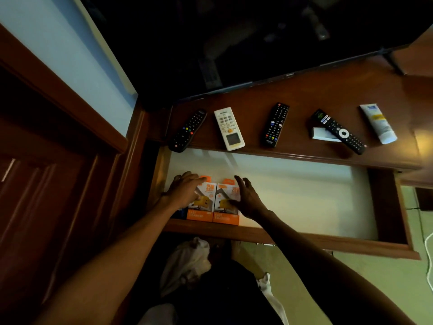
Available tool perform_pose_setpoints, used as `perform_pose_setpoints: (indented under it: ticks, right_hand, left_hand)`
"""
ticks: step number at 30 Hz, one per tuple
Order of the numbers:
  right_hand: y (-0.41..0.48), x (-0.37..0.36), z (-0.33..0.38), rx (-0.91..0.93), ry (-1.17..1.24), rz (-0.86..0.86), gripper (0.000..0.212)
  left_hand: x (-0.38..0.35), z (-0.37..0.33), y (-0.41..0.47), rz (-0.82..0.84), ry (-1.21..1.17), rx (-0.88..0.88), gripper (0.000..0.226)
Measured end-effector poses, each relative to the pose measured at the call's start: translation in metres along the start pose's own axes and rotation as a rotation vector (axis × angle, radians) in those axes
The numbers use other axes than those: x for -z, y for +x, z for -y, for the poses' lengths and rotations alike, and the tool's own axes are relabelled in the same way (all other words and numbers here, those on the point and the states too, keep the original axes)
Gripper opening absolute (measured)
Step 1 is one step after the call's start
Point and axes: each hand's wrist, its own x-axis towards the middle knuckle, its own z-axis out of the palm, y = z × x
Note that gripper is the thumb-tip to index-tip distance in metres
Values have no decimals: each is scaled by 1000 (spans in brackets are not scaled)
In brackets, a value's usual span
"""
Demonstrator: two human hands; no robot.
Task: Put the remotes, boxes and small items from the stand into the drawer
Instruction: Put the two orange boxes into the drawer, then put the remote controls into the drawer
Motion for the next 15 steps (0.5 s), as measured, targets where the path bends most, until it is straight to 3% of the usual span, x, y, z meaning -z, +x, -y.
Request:
perform_pose_setpoints:
  ticks: [5, 8, 10, 15]
  right_hand:
    - [-4, 65, 40, 200, -114, -185, 44]
    - [12, 95, 71, 275, -67, -352, 37]
    - [29, 106, 88, 274, -59, -398, 43]
    - [70, 109, 107, 121, -210, -372, 80]
  left_hand:
    - [49, -13, -16, -528, -186, 26, 31]
    - [80, -12, -4, -723, -151, 35, 35]
    - [92, -7, 12, -712, -136, 101, 47]
    - [105, -3, 52, -492, -126, 252, 65]
